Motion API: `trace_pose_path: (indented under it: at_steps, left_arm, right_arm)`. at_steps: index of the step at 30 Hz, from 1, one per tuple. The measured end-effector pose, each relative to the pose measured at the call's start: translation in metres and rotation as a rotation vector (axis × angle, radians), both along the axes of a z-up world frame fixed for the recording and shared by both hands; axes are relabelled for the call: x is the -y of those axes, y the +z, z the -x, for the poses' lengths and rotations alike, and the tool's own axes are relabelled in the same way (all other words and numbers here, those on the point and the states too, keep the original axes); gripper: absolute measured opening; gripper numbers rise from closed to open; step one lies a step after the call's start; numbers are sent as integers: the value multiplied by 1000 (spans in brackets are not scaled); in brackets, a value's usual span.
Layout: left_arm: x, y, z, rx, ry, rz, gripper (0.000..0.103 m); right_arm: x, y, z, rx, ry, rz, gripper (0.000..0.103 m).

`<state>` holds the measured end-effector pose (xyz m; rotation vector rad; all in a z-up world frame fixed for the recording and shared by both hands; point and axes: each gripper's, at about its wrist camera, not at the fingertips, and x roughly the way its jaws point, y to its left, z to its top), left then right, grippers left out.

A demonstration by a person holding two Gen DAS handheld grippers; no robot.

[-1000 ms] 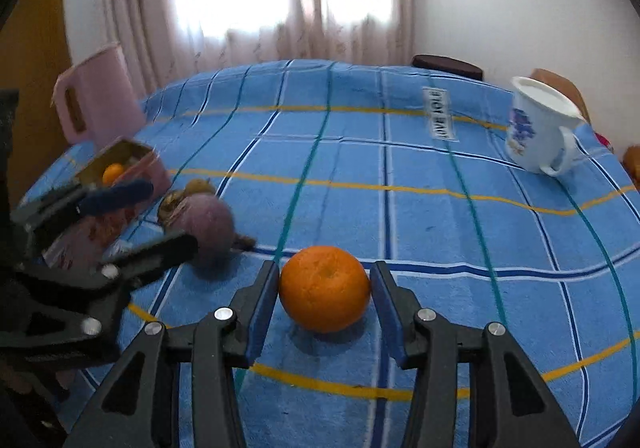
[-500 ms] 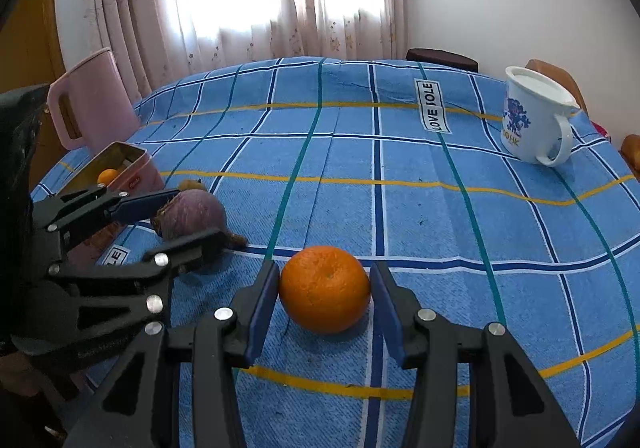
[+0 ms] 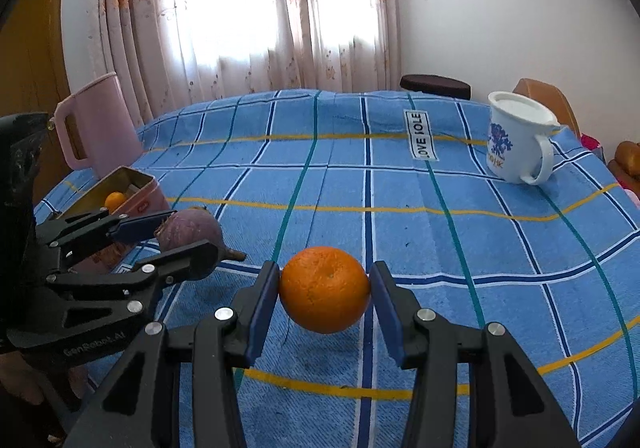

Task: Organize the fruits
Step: 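Lift the orange and purple fruit and carry both toward the tin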

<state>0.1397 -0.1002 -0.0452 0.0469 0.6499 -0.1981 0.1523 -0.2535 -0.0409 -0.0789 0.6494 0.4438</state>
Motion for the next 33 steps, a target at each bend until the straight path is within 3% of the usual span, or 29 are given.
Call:
trace_pose_path:
  at_steps: [16, 33]
  left_arm:
    - [-4, 13, 22, 138, 58, 4, 50]
    - [-7, 18, 36, 205, 76, 8, 50]
  right_arm:
    - [4, 11, 20, 110, 15, -29, 49]
    - [7, 21, 35, 196, 17, -54, 48]
